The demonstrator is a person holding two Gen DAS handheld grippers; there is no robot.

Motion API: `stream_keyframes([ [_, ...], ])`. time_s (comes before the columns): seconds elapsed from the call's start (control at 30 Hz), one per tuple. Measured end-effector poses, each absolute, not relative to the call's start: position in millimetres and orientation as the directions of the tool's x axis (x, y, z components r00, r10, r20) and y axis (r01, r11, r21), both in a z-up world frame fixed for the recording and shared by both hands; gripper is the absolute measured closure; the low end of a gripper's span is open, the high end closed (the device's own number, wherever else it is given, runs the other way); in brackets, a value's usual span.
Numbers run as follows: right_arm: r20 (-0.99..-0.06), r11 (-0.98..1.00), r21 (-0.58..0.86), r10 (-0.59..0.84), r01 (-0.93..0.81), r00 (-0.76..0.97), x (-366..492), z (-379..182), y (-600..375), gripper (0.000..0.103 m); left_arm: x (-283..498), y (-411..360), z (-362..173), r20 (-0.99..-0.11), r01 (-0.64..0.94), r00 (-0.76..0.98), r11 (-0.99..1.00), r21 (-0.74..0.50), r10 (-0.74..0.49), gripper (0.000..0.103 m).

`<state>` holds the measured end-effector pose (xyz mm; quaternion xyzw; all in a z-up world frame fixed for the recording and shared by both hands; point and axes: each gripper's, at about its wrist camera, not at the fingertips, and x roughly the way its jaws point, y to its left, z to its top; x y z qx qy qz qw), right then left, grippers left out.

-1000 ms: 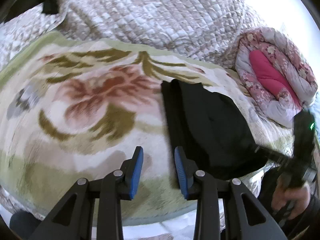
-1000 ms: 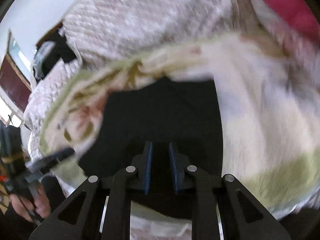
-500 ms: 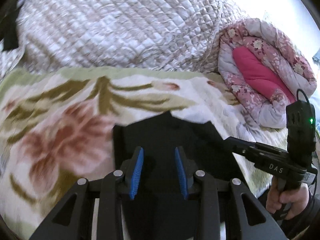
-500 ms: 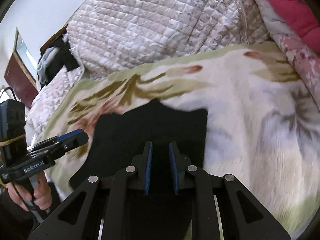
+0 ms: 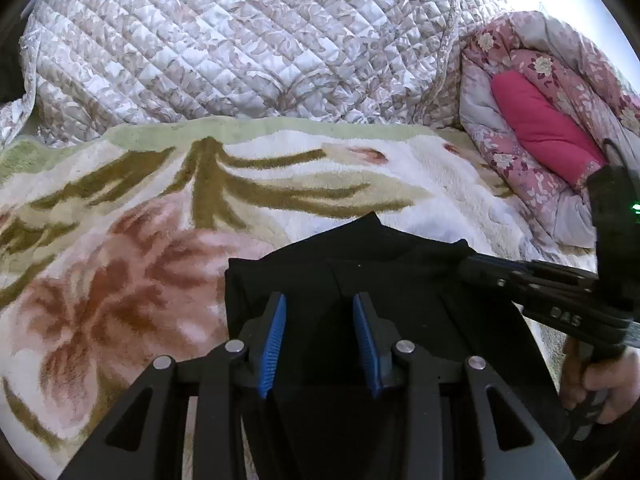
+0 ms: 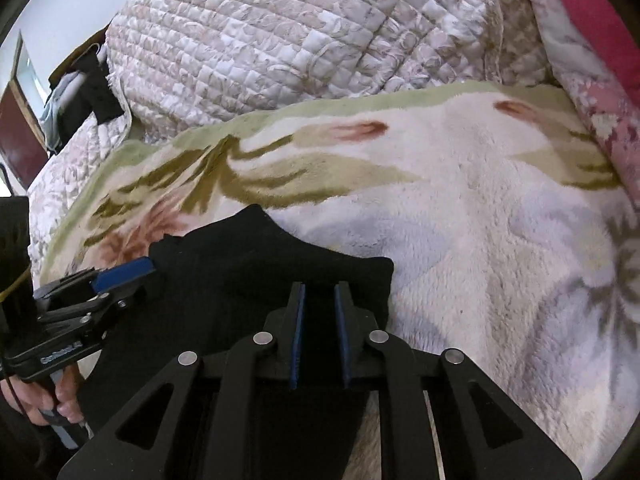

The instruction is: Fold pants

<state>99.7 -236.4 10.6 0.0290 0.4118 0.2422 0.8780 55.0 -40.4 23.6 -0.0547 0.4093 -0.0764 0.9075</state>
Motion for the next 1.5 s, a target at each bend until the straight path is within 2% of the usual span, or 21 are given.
stream_keyframes([
  [0.13, -0.694, 0.876, 0.251, 0.46, -0.413, 0.554, 76.3, 25.5, -238.2, 0.081, 44.3, -40.7, 35.4, -0.734, 0.09, 0.657, 0.984, -0.152, -0.173, 0.065],
  [0.47, -0.698, 0.867, 0.202, 0.454, -0.455, 0.554, 1.9, 41.3, -228.1, 0.081, -9.6, -46.0, 54.8, -0.716, 0.123, 0.67, 0.98, -0.154, -0.196, 0.065],
  [0.77, -0.74, 0.865, 0.145, 0.416, -0.48, 0.528, -30.9, 19.5, -218.1, 0.081, -54.2, -53.9, 34.3, -0.74, 0.155, 0.642, 0.979, -0.129, -0.2, 0.064],
  [0.87, -0.736, 0.87, 0.16, 0.42, -0.465, 0.531, -32.1, 9.0, -219.2, 0.076, -58.3, -49.8, 29.0, -0.74, 0.142, 0.647, 0.982, -0.12, -0.184, 0.061],
  [0.93, -0.725, 0.857, 0.196, 0.454, -0.476, 0.519, -32.6, 8.0, -218.7, 0.061, -58.7, -45.6, 26.7, -0.741, 0.133, 0.643, 0.981, -0.144, -0.196, 0.059],
  [0.97, -0.723, 0.852, 0.191, 0.458, -0.488, 0.517, -33.8, 7.6, -216.6, 0.059, -58.2, -44.3, 25.8, -0.74, 0.128, 0.644, 0.981, -0.147, -0.195, 0.057],
  [1.1, -0.726, 0.851, 0.064, 0.398, -0.522, 0.56, -43.1, 3.1, -202.1, 0.057, -56.3, -43.0, 20.2, -0.742, 0.114, 0.642, 0.981, -0.159, -0.195, 0.055],
  [1.23, -0.725, 0.854, 0.067, 0.397, -0.516, 0.564, -44.0, 3.6, -201.9, 0.057, -54.9, -36.1, 18.5, -0.74, 0.097, 0.639, 0.977, -0.192, -0.209, 0.053],
  [1.5, -0.735, 0.88, 0.118, 0.389, -0.461, 0.555, -38.7, 8.1, -220.4, 0.057, -57.7, -39.0, 20.5, -0.736, 0.111, 0.65, 0.981, -0.157, -0.191, 0.069],
])
